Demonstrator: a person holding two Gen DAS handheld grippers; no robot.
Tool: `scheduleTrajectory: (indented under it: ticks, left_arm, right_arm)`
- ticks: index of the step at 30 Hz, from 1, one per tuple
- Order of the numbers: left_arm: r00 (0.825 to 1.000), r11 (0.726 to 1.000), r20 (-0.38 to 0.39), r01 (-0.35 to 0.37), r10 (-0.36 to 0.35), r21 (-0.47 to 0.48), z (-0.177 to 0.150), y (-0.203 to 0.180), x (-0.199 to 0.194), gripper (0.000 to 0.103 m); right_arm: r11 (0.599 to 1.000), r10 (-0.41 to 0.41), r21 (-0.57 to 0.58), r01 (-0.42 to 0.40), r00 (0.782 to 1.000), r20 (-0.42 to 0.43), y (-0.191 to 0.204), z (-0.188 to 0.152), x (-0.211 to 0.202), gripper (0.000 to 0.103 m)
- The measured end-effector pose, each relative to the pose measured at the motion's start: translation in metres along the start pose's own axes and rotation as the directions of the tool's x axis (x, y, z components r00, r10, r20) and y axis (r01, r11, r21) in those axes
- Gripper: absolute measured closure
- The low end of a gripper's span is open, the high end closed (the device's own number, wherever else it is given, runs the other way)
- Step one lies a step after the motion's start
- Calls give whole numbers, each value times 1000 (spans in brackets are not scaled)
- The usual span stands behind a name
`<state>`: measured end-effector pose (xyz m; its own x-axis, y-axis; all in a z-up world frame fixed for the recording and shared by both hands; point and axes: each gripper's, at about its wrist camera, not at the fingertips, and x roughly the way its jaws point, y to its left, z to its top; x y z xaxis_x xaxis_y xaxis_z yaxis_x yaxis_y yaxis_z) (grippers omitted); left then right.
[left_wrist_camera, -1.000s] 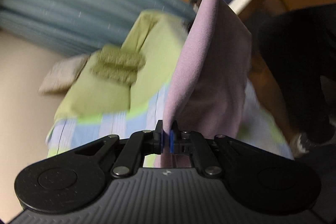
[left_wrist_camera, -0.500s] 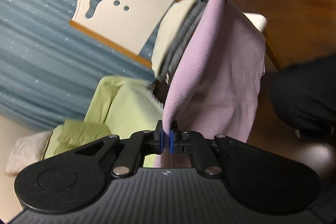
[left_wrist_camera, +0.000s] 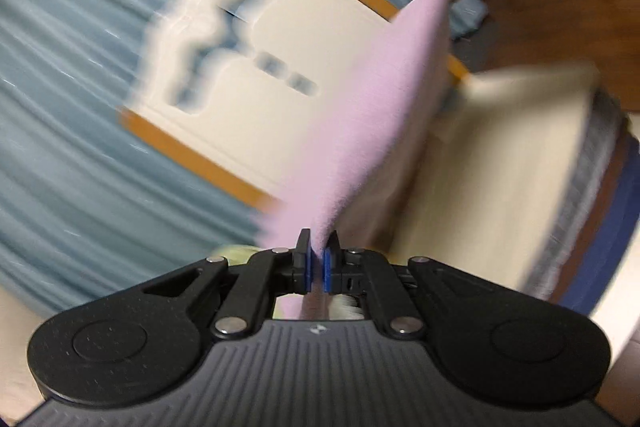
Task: Fold clothes
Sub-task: 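Lift the folded shirt with both grippers and carry it to the chair stack, then lower the shirt onto the clothes stack and open both grippers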
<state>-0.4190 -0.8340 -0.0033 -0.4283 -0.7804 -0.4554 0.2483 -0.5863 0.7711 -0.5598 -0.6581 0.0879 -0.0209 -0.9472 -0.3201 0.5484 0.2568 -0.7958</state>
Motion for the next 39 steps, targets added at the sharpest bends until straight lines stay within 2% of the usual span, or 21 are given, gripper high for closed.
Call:
scheduleTrajectory:
  ticks: [3,6,12,17,20,22,34,39]
  left_arm:
    - [997,996,-8,80,-80,34,-24,-35,20,100]
    - [996,995,16,91,-91,33,-35,-47,24,100]
    - [997,996,34,71,-73,53,-45,-53,14,99]
    - [998,994,26,53,-56,94,-46,-61,8,99]
    - [999,991,28,28,-32,128,-42,-62,-4,98]
    - [999,993,27,14,-18,119,-46,-56,-2,97]
    - [1000,996,2,26,-26,88,-77,-59,2,97]
    - [1000,994,-11,13,-12,106,-82,-63,4,97]
  right_arm:
    - [997,71,-24,-73,995,-71,39,-29,16,97]
    - [994,103,-15,-104,991,-91,56,-43,15,96]
    - [992,42,-118,-49,998,-55,58,-48,2,94]
    - [977,16,-211,-31,997,-70,75,-47,3,95]
    - [981,3,-195,-19,997,-82,81,-43,-4,97]
    - [983,3,-184,-20,996,-90,84,-42,-6,97]
    - [974,-20,-226,-7,993,-116,103,-45,-10,98]
    - [973,-25,-230,-2,993,-114,108,-42,-14,98]
